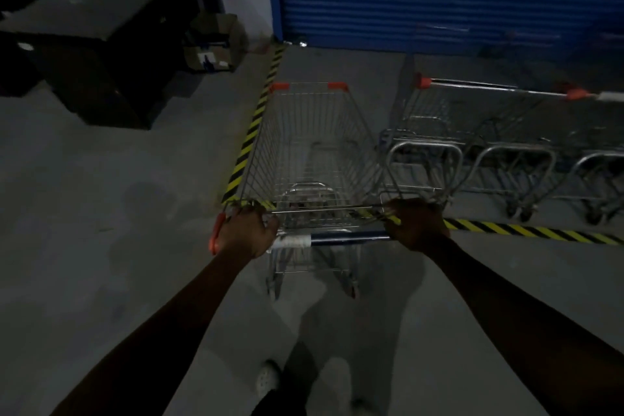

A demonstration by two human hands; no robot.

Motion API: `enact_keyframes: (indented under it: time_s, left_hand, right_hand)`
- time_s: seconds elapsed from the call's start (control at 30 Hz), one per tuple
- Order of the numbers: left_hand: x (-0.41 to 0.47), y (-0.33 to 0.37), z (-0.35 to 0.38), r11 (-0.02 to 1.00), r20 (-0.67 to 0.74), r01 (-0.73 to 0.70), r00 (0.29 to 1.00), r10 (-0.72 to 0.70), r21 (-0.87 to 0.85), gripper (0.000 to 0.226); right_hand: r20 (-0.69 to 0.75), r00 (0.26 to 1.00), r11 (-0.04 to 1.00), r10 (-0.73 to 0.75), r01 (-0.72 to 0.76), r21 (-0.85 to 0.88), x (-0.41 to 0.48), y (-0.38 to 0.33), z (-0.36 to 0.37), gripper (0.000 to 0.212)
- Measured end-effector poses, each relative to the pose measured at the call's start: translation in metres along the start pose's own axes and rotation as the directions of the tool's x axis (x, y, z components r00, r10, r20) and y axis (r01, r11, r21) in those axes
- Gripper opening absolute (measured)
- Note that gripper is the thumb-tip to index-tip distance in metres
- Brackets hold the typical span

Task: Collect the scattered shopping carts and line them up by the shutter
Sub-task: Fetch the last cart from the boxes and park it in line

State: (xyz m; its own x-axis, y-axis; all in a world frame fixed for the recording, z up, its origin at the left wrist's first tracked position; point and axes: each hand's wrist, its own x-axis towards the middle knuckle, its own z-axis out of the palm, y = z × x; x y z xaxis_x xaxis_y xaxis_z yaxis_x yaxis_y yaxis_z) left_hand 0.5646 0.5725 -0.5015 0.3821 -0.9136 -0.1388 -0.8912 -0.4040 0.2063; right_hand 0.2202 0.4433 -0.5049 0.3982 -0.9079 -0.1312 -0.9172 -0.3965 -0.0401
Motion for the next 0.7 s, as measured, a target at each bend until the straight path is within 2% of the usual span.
enact_keyframes:
  time_s: [0.1, 0.2, 0.37, 0.47, 0.57, 0.63, 0.7]
  left_hand:
    - [0.046, -0.016, -0.009, 0.999, 0.041, -0.038, 0.998, 0.038, 0.0, 0.065]
    - [0.083, -0.023, -0.021, 0.995, 0.038, -0.101, 0.994, 0.101, 0.011, 0.065]
    - [0.138, -0.029, -0.026, 0.99, 0.006, -0.138, 0.99, 0.139, -0.039, 0.049]
    - [0.168, -0.023, -0.028, 0.991, 0.004, -0.133, 0.991, 0.133, -0.021, 0.047]
    - [0.199, -0.014, -0.031, 0.984, 0.005, -0.176, 0.984, 0.176, 0.012, 0.061]
    - [0.222, -0.004, -0.036, 0.985, -0.01, -0.172, 0.985, 0.172, -0.005, 0.066]
    - [0.246, 0.007, -0.04, 0.986, 0.007, -0.166, 0.986, 0.166, 0.009, 0.056]
  right_hand:
    - [-0.047, 0.998, 1.0, 0.028, -0.028, -0.006, 0.029, -0.016, -0.001, 0.073]
    - [-0.003, 0.997, 0.997, 0.076, -0.076, 0.008, 0.053, -0.03, -0.009, 0.085]
    - [0.02, 0.992, 0.992, 0.124, -0.125, 0.024, 0.093, -0.039, -0.024, 0.093]
    - [0.041, 0.989, 0.987, 0.145, -0.147, 0.064, 0.121, -0.035, -0.026, 0.089]
    - [0.044, 0.985, 0.984, 0.167, -0.169, 0.054, 0.155, -0.027, -0.031, 0.076]
    - [0.04, 0.986, 0.985, 0.161, -0.163, 0.054, 0.18, -0.019, -0.033, 0.075]
    - [0.047, 0.988, 0.988, 0.144, -0.147, 0.057, 0.206, -0.01, -0.038, 0.075]
